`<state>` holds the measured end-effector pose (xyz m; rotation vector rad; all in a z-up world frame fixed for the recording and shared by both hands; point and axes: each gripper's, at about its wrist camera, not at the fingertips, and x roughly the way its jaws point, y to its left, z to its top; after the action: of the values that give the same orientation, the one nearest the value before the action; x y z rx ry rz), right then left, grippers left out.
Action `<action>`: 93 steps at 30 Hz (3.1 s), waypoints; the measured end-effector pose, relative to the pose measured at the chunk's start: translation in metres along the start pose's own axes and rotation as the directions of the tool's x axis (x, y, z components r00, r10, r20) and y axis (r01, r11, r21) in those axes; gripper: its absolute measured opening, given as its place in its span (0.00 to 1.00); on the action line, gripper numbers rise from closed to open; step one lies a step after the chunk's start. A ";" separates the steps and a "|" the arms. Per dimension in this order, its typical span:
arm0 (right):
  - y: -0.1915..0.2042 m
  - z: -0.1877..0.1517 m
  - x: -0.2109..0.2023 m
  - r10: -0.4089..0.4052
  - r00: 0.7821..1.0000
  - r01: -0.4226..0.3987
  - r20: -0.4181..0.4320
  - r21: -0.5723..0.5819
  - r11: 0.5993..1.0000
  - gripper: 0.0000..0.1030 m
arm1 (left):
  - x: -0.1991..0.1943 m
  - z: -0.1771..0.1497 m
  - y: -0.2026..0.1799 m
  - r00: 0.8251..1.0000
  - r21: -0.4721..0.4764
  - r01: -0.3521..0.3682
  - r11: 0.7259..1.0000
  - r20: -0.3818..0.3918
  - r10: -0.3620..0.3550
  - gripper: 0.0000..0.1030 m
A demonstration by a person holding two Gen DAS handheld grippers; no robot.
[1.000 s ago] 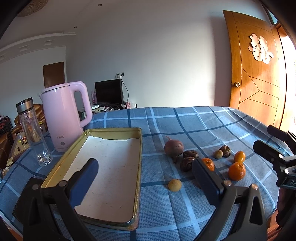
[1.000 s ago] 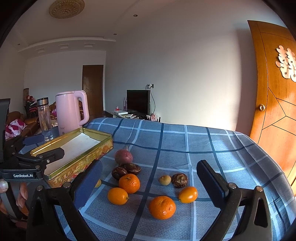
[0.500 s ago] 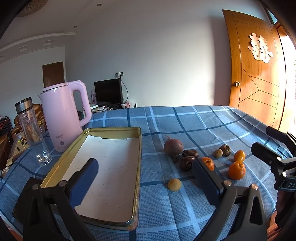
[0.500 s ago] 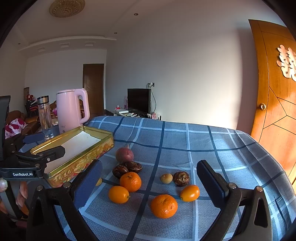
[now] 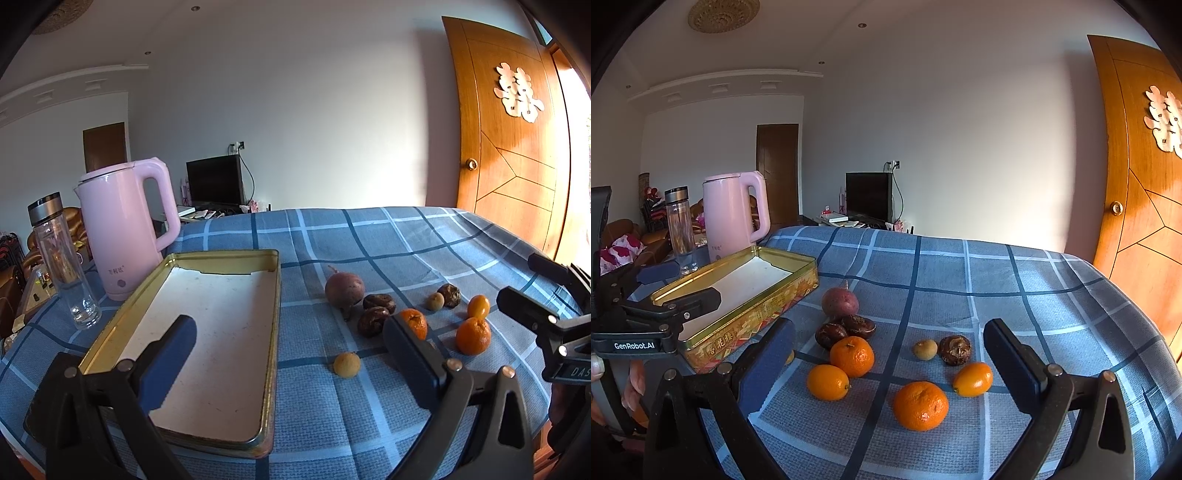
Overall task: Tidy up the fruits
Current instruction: 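Lower the right gripper onto the large mandarin and close it, then grasp a small mandarin with the left gripper while the right gripper holds its mandarin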
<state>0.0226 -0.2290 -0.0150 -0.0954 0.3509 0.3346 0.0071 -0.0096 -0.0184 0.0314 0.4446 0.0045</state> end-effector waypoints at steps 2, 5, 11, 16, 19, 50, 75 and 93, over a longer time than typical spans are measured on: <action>-0.001 -0.002 0.002 -0.003 1.000 0.003 -0.007 0.000 1.000 0.99 | 0.002 -0.002 -0.001 1.000 0.003 0.001 1.000 -0.006 -0.001 1.00; -0.004 -0.006 0.008 -0.011 1.000 0.011 -0.024 0.005 1.000 0.99 | 0.006 -0.004 -0.004 1.000 0.009 0.002 1.000 -0.018 -0.002 1.00; -0.010 -0.014 0.016 -0.025 0.998 0.025 -0.056 0.012 1.000 0.99 | 0.017 -0.010 -0.011 0.999 0.027 0.008 1.000 -0.049 -0.007 1.00; -0.018 -0.021 0.027 -0.023 0.994 0.027 -0.106 0.040 0.999 0.99 | 0.027 -0.015 -0.016 0.997 0.038 0.017 0.999 -0.074 -0.014 1.00; -0.021 -0.025 0.034 -0.033 0.989 0.039 -0.143 0.039 0.998 0.98 | 0.031 -0.018 -0.019 0.996 0.045 0.026 0.999 -0.092 -0.021 1.00; -0.035 -0.039 0.054 0.004 0.967 0.027 -0.256 0.117 0.993 0.48 | 0.052 -0.026 -0.076 0.960 0.131 0.217 0.967 -0.207 -0.188 0.89; -0.033 -0.038 0.039 -0.044 0.987 0.060 -0.154 0.101 0.993 0.49 | 0.075 -0.026 -0.087 0.912 0.027 0.333 0.943 -0.265 -0.314 0.42; -0.024 -0.037 0.022 -0.003 0.999 0.006 -0.037 0.064 0.998 0.49 | 0.050 -0.021 -0.078 0.953 0.040 0.292 0.955 -0.091 -0.288 0.42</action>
<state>0.0379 -0.2510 -0.0568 -0.0392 0.3976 0.3169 0.0433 -0.0865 -0.0612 0.0177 0.5311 -0.2969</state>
